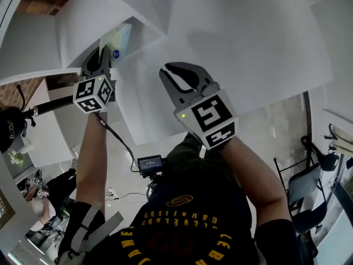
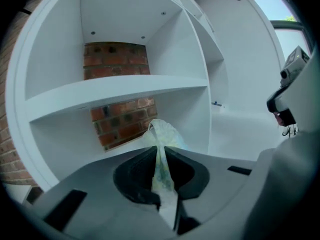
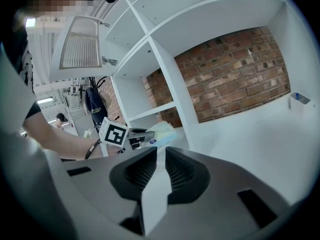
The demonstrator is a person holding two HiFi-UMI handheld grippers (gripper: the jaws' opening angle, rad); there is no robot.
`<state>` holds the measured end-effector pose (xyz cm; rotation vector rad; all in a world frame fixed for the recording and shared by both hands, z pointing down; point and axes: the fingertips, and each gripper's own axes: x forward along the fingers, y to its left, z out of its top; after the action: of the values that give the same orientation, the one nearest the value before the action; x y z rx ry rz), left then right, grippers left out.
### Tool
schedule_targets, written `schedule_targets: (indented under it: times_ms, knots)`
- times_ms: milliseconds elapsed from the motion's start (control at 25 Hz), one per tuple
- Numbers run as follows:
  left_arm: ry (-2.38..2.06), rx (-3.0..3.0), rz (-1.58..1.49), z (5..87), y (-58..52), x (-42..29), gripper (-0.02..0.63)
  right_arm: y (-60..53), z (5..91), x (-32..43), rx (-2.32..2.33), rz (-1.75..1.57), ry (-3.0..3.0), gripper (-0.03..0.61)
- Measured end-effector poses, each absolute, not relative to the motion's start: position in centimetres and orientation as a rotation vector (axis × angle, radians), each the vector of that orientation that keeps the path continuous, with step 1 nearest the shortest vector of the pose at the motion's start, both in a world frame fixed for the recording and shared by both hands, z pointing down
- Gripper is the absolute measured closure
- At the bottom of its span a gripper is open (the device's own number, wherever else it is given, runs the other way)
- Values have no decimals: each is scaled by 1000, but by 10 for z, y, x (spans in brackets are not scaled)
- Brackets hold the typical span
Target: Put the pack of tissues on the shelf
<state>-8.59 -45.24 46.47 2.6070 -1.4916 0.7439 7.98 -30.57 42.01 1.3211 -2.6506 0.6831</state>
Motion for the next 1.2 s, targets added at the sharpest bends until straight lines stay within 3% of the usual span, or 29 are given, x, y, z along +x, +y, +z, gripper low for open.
schedule_targets:
  times_ms: [200,1200]
  knots:
    - [-1518,2614,770,472,-479,-77,581,-301,424,82,1318,702,-2651,508]
    - [-1498,2619,1052,545,-518,-54,580,-277,463,117,1371,841,-2552,505]
